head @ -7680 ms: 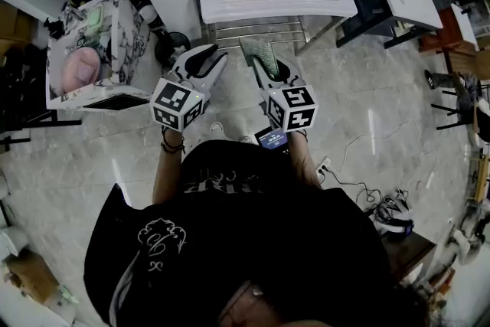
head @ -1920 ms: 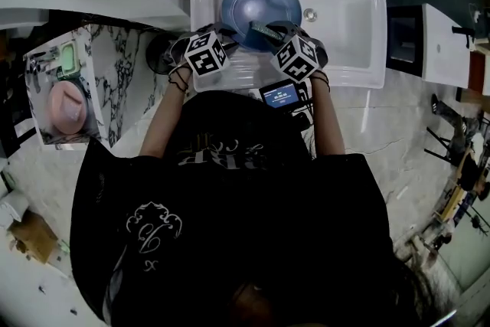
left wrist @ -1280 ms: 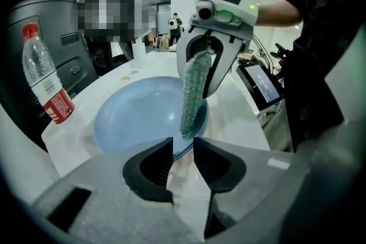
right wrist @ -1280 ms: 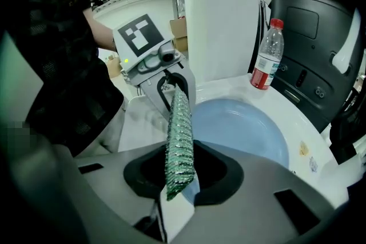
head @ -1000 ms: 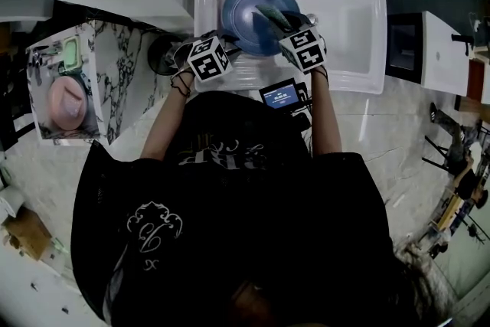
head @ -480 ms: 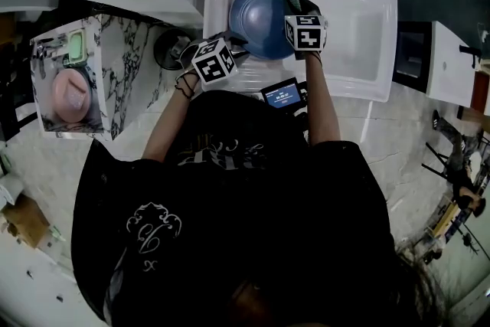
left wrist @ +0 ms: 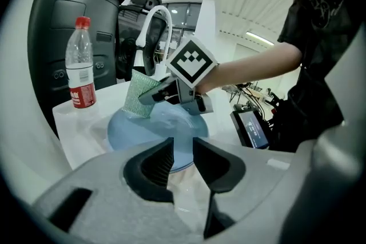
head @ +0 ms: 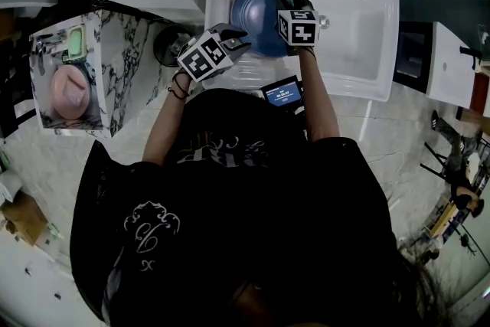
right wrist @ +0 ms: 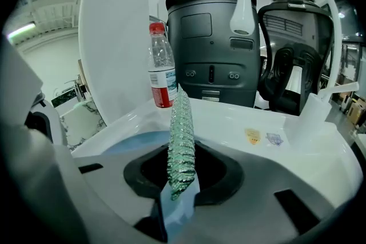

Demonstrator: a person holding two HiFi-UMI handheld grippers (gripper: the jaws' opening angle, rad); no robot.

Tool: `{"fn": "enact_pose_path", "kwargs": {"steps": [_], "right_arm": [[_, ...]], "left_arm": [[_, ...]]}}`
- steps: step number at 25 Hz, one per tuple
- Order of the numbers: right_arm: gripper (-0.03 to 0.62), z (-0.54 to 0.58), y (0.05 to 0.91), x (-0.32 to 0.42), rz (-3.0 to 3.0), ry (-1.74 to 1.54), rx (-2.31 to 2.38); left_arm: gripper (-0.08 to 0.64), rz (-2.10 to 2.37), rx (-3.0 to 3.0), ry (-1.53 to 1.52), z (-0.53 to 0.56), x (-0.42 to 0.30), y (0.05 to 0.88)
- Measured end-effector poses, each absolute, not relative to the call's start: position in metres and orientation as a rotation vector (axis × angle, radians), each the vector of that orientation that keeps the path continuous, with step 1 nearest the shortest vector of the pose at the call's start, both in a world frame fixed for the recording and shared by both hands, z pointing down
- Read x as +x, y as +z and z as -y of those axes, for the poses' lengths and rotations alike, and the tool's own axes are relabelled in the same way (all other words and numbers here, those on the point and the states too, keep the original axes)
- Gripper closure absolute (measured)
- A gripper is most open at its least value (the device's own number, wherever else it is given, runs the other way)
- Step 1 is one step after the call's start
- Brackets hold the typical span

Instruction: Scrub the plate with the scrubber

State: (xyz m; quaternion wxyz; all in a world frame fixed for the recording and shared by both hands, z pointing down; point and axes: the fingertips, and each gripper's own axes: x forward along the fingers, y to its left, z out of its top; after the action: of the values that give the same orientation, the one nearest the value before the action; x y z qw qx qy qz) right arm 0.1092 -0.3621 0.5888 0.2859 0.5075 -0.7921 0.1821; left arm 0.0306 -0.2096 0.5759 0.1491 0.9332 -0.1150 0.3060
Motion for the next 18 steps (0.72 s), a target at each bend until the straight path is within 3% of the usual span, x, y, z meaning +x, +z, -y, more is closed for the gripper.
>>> {"fn": "enact_pose_path", "kwargs": {"steps": [18], "right_arm": [[0.506,0.299,0.584,0.033,2.319,0.507,0.917]], "left_arm": [[0.445,0.640,2.624,0.873,0.227,-0.021,0.566]]}}
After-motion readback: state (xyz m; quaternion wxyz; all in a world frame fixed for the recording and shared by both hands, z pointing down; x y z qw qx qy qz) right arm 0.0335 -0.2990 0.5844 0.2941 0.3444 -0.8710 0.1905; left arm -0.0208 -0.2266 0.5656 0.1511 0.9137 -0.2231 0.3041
